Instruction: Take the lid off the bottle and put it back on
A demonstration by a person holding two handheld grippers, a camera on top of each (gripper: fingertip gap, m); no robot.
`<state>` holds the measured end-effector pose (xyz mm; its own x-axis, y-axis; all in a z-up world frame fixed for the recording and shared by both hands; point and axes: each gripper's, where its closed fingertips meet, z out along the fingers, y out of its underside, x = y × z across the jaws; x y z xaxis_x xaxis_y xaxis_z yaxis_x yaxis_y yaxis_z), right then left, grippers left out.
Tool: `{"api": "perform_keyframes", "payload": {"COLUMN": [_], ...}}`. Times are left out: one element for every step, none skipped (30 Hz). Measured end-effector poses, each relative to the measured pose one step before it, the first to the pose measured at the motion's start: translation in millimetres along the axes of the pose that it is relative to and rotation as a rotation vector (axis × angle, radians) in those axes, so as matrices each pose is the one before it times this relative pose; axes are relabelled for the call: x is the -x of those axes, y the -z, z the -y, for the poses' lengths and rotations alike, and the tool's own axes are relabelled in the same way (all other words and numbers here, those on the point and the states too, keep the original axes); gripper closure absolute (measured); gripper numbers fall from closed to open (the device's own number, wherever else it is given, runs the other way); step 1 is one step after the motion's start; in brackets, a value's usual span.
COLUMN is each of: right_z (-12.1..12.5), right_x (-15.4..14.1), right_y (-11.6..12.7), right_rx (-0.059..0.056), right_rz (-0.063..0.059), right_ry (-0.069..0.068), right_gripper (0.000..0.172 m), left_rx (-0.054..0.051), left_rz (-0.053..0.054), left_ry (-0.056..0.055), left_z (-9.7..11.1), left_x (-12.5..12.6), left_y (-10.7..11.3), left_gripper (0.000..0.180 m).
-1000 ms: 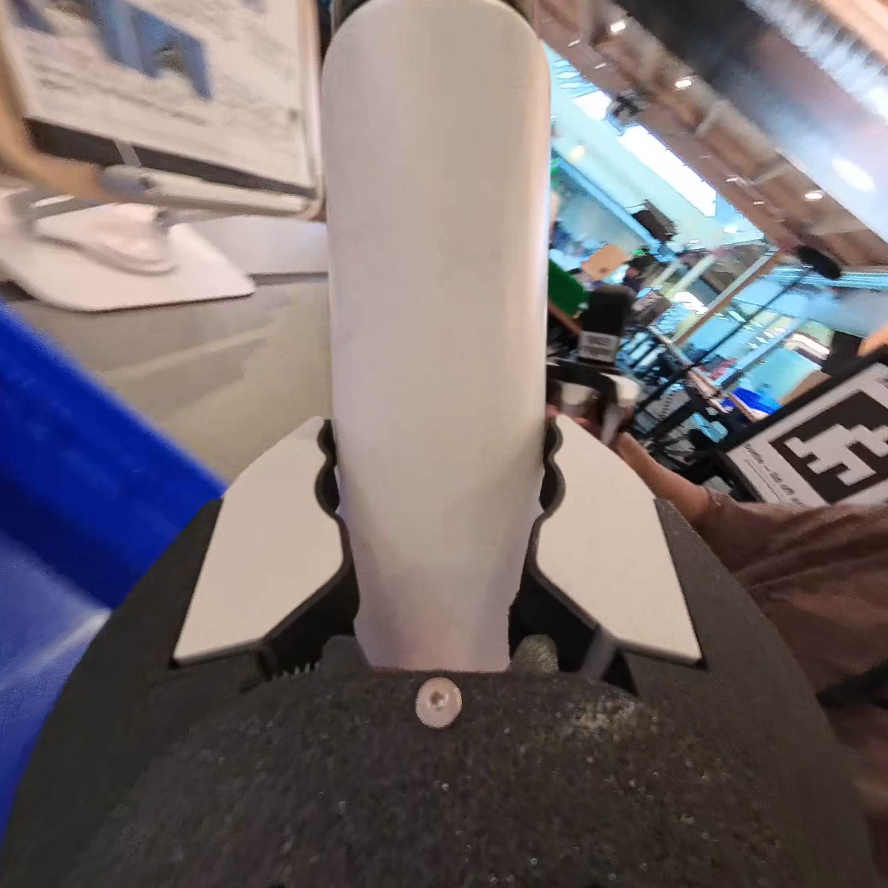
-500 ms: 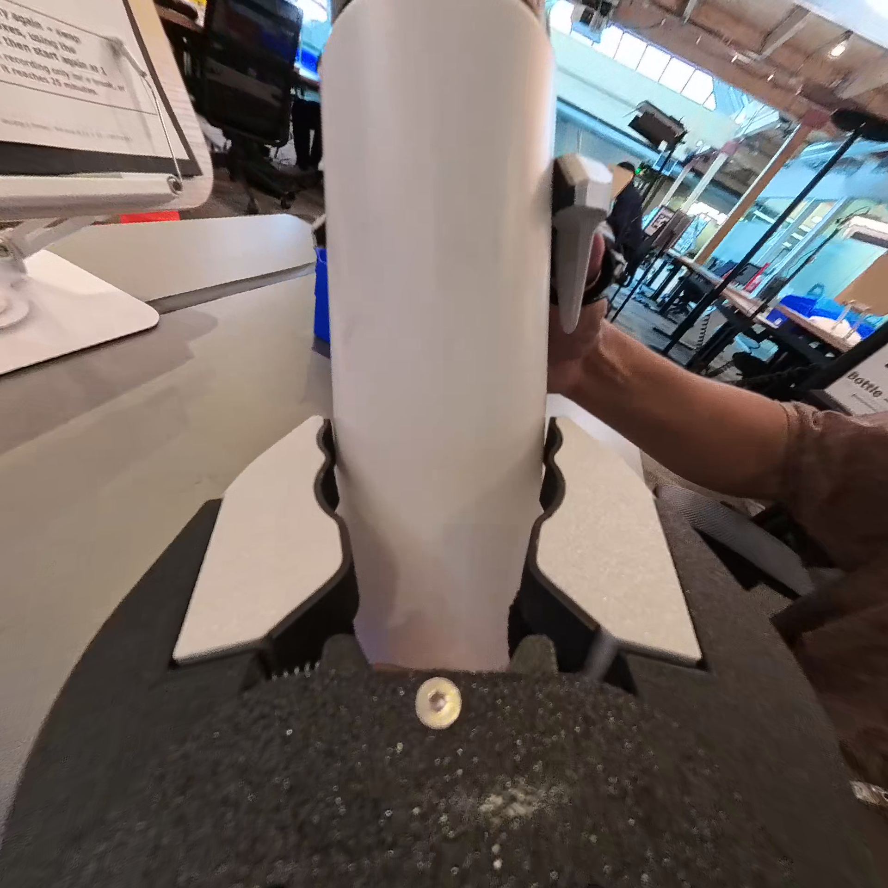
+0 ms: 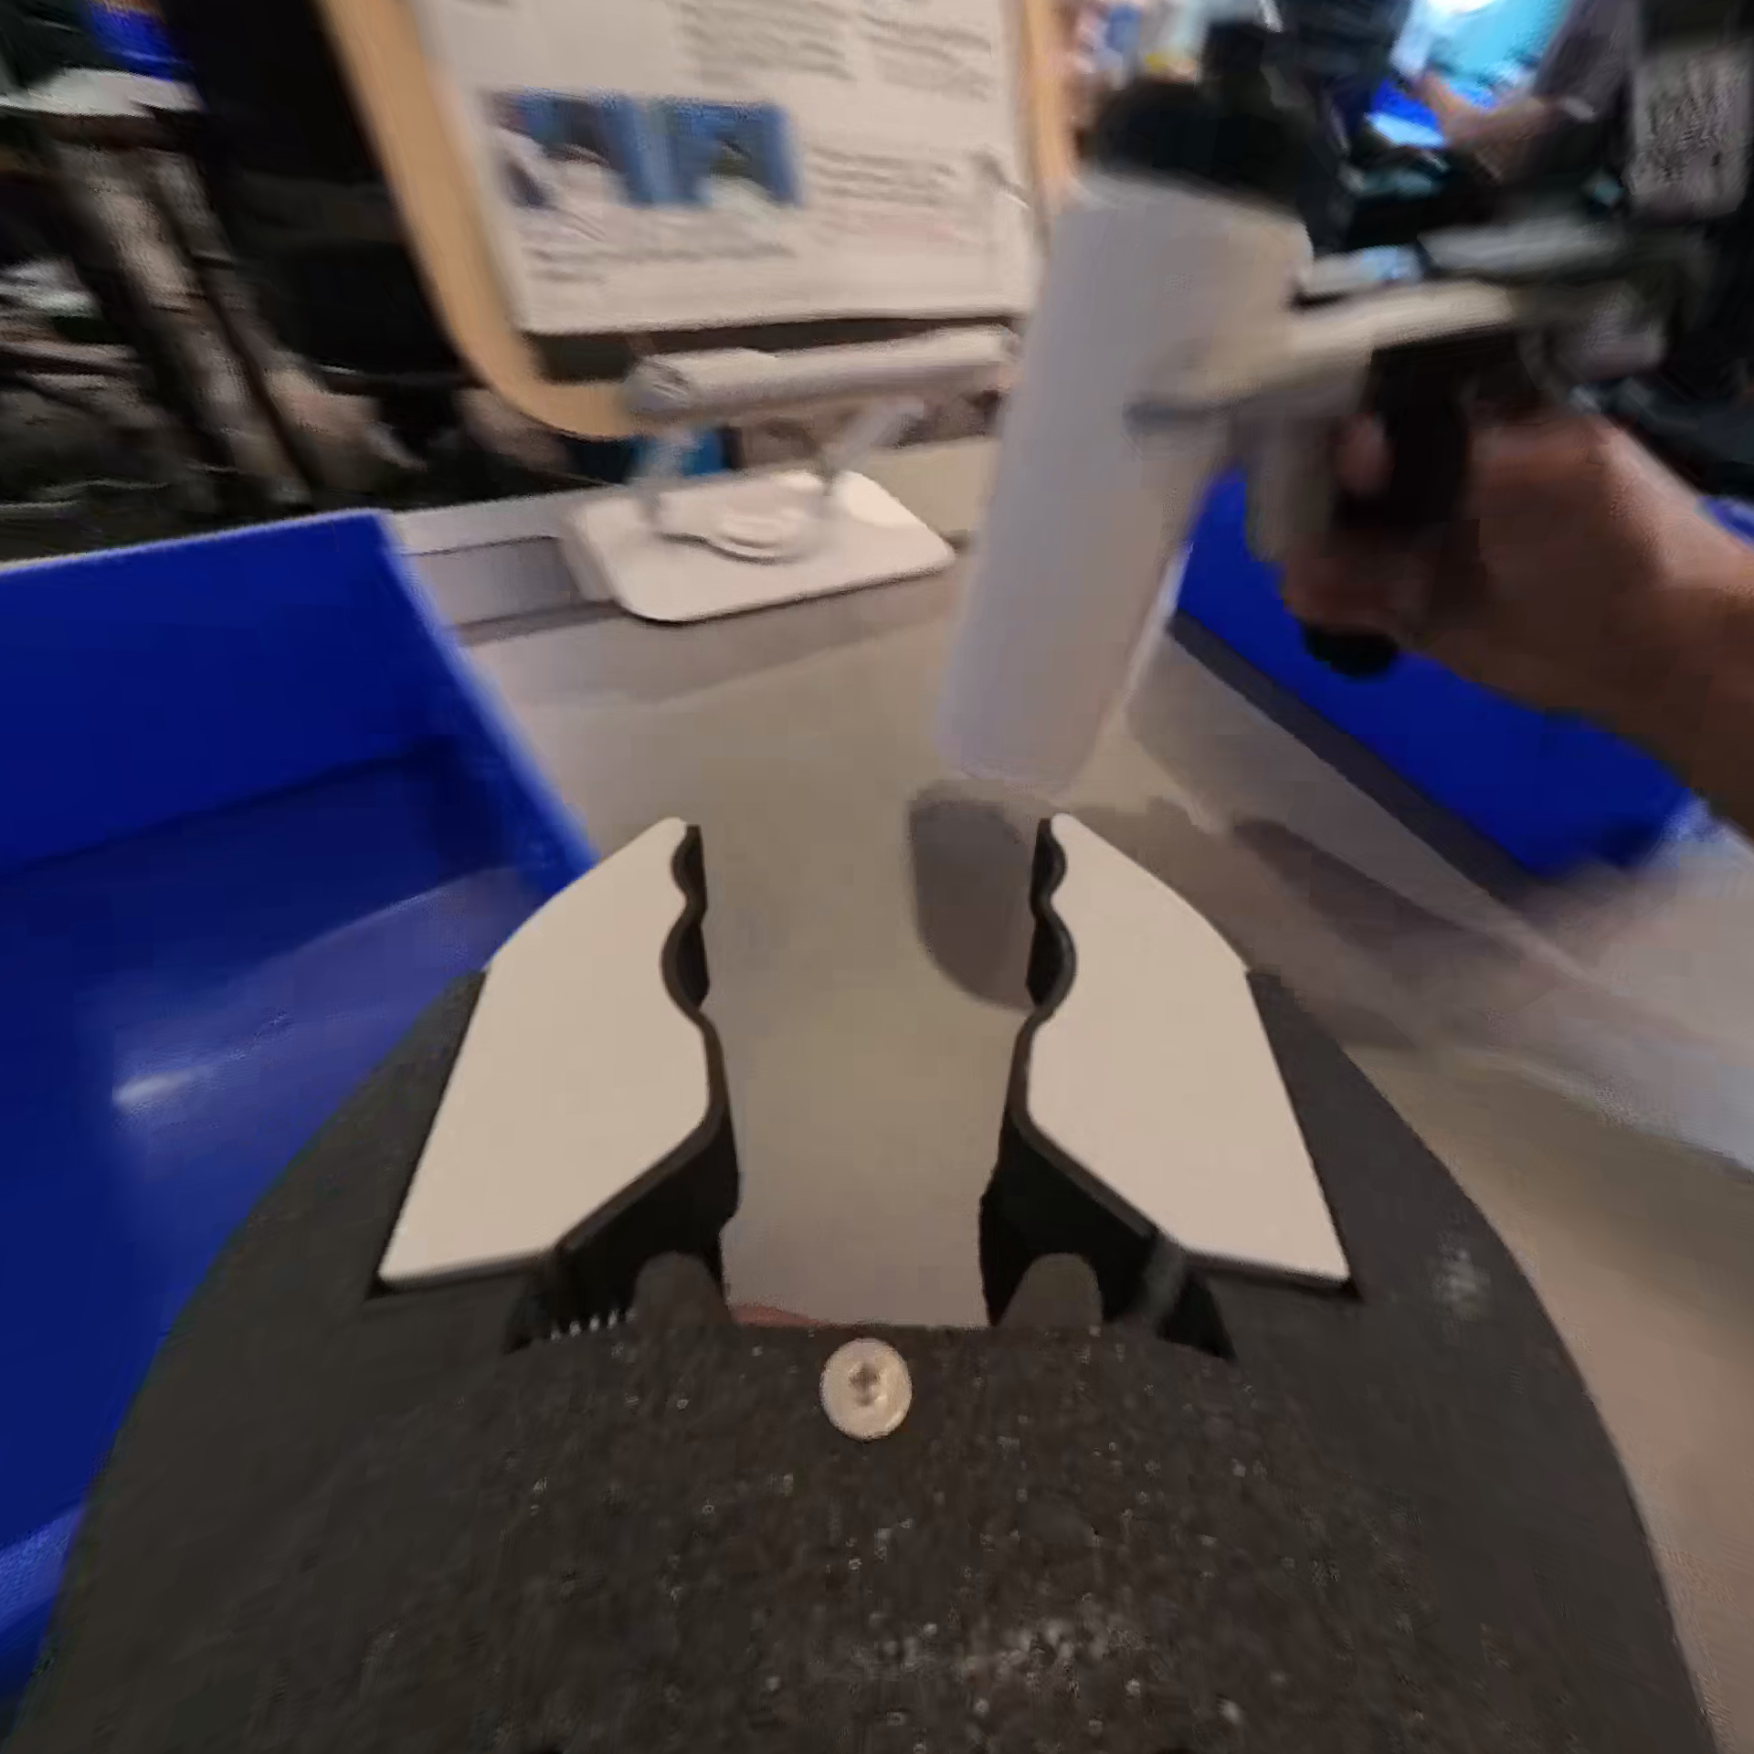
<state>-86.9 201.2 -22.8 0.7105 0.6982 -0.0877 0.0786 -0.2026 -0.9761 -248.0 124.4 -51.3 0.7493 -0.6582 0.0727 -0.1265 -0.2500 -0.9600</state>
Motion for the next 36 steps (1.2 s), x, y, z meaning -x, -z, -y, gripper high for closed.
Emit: {"api": "perform_keyframes", "payload": {"right_z": [-7.13, -7.21, -7.24, -3.76, 1.32, 0.61, 0.36, 0.13, -0.10, -0.03, 0.16, 0.35, 0.11, -0.02, 0.00, 0.01, 0.09, 0.30, 0.13, 0.23, 0.15, 0.07, -0.09, 0.02, -0.01, 0.06, -0.08, -0.05, -0.20, -0.12, -0.17, 0.01, -0.05, -0.10, 0.07, 0.01], "right_x": [-1.45, 0.63, 1.40, 0.90, 0.89, 0.13, -0.32, 0.26, 0.19, 0.84, 1.59, 1.68, 0.81, 0.81, 0.53, 0.32, 0.46, 0.55, 0.41, 0.02, -0.21, -0.68, -0.43, 0.20, 0.45, 0.54, 0.67, 0.71, 0.59, 0.25, 0.38, 0.51, 0.10, 0.10, 0.09, 0.36], "right_y": [-6.81, -7.04, -7.10, -5.88, -2.82, -2.21, -1.54, -0.94, -0.14, 0.28, 0.09, 0.07, 0.30, 0.25, 0.03, 0.19, 0.11, 0.28, 0.26, 0.08, -0.39, -0.56, -0.07, 0.12, 0.16, 0.25, 0.39, 0.33, 0.18, 0.17, 0.10, 0.19, 0.09, 0.04, 0.15, 0.15], "right_rx": [0.0228, 0.0273, 0.0299, 0.0117, -0.0138, 0.0012, 0.0036, 0.0014, 0.0004, -0.0062, -0.0140, -0.0153, -0.0098, -0.0066, -0.0044, -0.0031, -0.0054, -0.0094, -0.0123, -0.0103, -0.0069, -0.0035, -0.0003, -0.0013, -0.0018, -0.0025, -0.0015, 0.0000, 0.0023, 0.0034, 0.0022, 0.0005, -0.0006, -0.0009, -0.0008, -0.0021], "right_rz": [-0.0295, -0.0131, -0.0040, -0.0053, -0.0021, 0.0029, 0.0052, 0.0108, 0.0090, 0.0082, 0.0096, 0.0075, 0.0023, 0.0029, 0.0008, 0.0003, 0.0014, 0.0038, 0.0038, 0.0029, 0.0018, 0.0005, 0.0026, 0.0046, 0.0012, 0.0002, 0.0007, 0.0018, 0.0022, 0.0018, 0.0022, 0.0036, 0.0022, 0.0005, 0.0008, 0.0011], "right_ry": [0.0189, 0.0224, 0.0170, 0.0174, 0.0085, -0.0012, -0.0038, 0.0016, 0.0079, 0.0080, 0.0084, 0.0107, 0.0053, 0.0034, 0.0053, 0.0014, 0.0016, 0.0022, 0.0006, -0.0019, -0.0023, -0.0054, -0.0042, -0.0012, 0.0013, 0.0001, 0.0002, -0.0015, -0.0043, -0.0043, -0.0004, -0.0005, -0.0013, -0.0003, -0.0006, 0.0003], "right_gripper": [0.089, 0.089, 0.089, 0.089, 0.089, 0.089, 0.089, 0.089, 0.089, 0.089, 0.089, 0.089, 0.089, 0.089, 0.089, 0.089, 0.089, 0.089, 0.089, 0.089, 0.089, 0.089, 0.089, 0.089, 0.089, 0.089, 0.089, 0.089, 0.089, 0.089, 0.089, 0.089, 0.089, 0.089, 0.089, 0.089], "left_rx": [-0.0117, 0.0092, 0.0345, 0.0566, 0.0669, 0.0599, 0.0377, 0.0156, 0.0112, 0.0110, 0.0039, -0.0002, -0.0012, 0.0031, 0.0038, 0.0008, 0.0029, 0.0050, -0.0006, -0.0081, -0.0193, -0.0327, -0.0381, -0.0388, -0.0313, -0.0100, 0.0172, 0.0357, 0.0379, 0.0341, 0.0308, 0.0122, -0.0132, -0.0243, -0.0253, -0.0260], "left_rz": [0.0346, 0.0310, 0.0409, 0.0293, 0.0009, -0.0097, 0.0053, 0.0233, 0.0284, 0.0290, 0.0227, 0.0067, 0.0001, 0.0078, 0.0138, 0.0172, 0.0132, 0.0069, 0.0061, 0.0058, 0.0009, -0.0026, -0.0042, -0.0108, -0.0226, -0.0400, -0.0595, -0.0723, -0.0728, -0.0625, -0.0390, -0.0073, 0.0078, 0.0058, -0.0012, -0.0109], "left_ry": [0.0311, 0.0149, -0.0028, -0.0071, 0.0028, 0.0100, 0.0048, -0.0057, -0.0149, -0.0141, -0.0054, 0.0033, 0.0084, 0.0038, -0.0043, -0.0029, 0.0009, 0.0023, 0.0039, 0.0039, -0.0005, -0.0086, -0.0188, -0.0279, -0.0326, -0.0302, -0.0222, -0.0143, -0.0118, -0.0158, -0.0247, -0.0329, -0.0343, -0.0224, 0.0007, 0.0237], "left_z": [3.72, -0.75, -5.95, -10.16, -12.03, -11.16, -8.07, -4.84, -3.58, -2.68, -1.58, -1.12, -1.22, -2.11, -2.53, -2.19, -2.11, -1.44, -0.07, 2.01, 4.31, 6.86, 8.06, 8.17, 6.53, 2.24, -3.49, -7.70, -8.70, -7.92, -5.55, -0.67, 4.24, 7.04, 9.18, 11.91], "left_x": [9.83, 9.40, 10.14, 7.41, 2.08, -0.20, 1.17, 3.44, 4.04, 4.17, 3.83, 2.00, 1.30, 2.27, 2.93, 3.55, 2.92, 2.00, 1.28, 0.29, -2.00, -4.72, -7.29, -10.70, -14.83, -19.61, -24.18, -25.96, -23.95, -18.66, -11.33, -3.38, 1.53, 4.08, 5.66, 5.70], "left_y": [5.14, 0.93, -3.11, -6.16, -7.78, -7.67, -6.62, -5.05, -3.71, -2.00, -0.20, 0.98, 1.61, 1.73, 1.91, 2.10, 1.86, 1.65, 1.91, 2.47, 3.47, 4.40, 4.57, 4.01, 2.43, -0.09, -3.30, -6.82, -9.77, -11.59, -11.78, -9.98, -7.46, -5.37, -3.42, -0.63], "left_gripper": [0.115, 0.111, 0.107, 0.105, 0.102, 0.098, 0.099, 0.107, 0.117, 0.125, 0.132, 0.138, 0.138, 0.138, 0.137, 0.135, 0.134, 0.134, 0.134, 0.132, 0.129, 0.125, 0.124, 0.122, 0.120, 0.117, 0.112, 0.109, 0.107, 0.108, 0.107, 0.106, 0.106, 0.108, 0.108, 0.108]}}
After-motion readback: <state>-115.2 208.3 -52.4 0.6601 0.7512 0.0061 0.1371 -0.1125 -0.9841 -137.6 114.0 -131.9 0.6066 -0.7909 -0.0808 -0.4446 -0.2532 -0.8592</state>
